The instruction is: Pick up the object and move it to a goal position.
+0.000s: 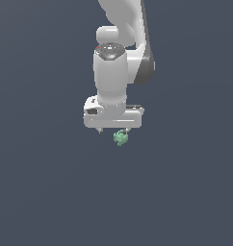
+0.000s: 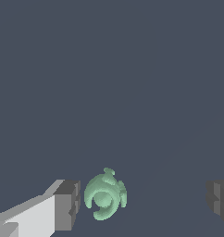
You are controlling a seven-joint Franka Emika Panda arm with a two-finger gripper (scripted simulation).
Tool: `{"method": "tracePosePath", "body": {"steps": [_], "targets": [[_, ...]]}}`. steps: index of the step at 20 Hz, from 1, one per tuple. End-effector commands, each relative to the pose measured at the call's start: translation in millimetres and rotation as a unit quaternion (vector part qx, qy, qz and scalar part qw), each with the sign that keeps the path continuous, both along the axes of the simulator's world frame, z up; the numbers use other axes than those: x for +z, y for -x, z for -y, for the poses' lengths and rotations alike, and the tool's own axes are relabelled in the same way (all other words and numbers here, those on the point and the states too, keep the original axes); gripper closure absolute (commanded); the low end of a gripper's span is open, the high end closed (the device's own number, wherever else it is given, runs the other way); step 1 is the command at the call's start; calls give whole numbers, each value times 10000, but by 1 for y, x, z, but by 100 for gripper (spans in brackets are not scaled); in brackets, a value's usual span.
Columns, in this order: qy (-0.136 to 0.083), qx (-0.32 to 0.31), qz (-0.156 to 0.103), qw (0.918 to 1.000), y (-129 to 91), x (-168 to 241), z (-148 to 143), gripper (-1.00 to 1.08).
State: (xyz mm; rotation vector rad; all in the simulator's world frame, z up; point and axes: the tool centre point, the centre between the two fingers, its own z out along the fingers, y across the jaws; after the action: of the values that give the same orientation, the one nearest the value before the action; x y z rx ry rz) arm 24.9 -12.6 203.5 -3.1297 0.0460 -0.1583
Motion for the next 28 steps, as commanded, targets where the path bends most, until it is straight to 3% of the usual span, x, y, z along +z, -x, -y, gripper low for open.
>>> {"method": "tracePosePath", "body": {"steps": [1, 11, 20, 28], "targets": [[0, 0, 0, 10000, 0, 0, 0, -92], [60, -103, 156, 9998, -8, 9, 32, -92], [85, 136, 101, 9998, -3, -1, 26, -92], [157, 911, -55, 9957, 14, -31, 11, -92]]}}
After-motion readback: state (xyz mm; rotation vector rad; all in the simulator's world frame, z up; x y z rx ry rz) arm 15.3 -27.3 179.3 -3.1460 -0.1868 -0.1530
